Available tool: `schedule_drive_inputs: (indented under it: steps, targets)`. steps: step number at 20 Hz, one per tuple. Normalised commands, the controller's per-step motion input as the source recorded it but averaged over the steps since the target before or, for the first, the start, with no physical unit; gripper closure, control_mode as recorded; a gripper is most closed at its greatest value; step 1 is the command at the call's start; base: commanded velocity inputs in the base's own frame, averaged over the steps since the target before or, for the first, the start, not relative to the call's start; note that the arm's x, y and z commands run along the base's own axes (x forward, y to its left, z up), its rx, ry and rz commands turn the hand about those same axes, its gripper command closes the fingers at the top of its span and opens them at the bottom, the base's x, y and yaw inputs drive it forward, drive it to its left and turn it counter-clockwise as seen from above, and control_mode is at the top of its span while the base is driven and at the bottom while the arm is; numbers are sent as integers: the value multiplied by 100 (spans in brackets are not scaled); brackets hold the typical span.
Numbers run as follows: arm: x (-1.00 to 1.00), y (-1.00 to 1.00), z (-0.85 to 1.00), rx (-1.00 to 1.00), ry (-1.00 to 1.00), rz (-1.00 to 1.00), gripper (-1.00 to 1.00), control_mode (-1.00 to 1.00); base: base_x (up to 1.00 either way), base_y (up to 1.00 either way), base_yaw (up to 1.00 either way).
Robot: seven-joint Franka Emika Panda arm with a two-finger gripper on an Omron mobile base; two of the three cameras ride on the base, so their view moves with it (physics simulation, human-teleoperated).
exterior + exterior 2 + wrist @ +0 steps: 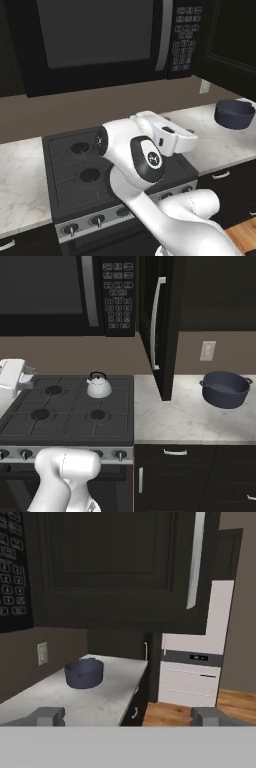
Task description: Pick the kettle from the cabinet and place it on a stove burner. Then pick the pot from the counter and place it on another stove burner. Finally, turn both burners on.
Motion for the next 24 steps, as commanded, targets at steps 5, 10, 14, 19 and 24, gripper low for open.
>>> schedule_drive_inputs:
  steps: [5,10,14,19,24]
  targets:
    - [-63,-22,35,7,0,0,-100,-100,0,0,0]
    - [-58,-22,31,7,0,0,-100,-100,0,0,0]
    - [-53,-21,23,6,0,0,-100,-100,0,0,0]
    - [-49,-25,8,8,0,0,-100,-100,0,0,0]
    - [-42,-35,0,19,1,1,-100,-100,0,0,0]
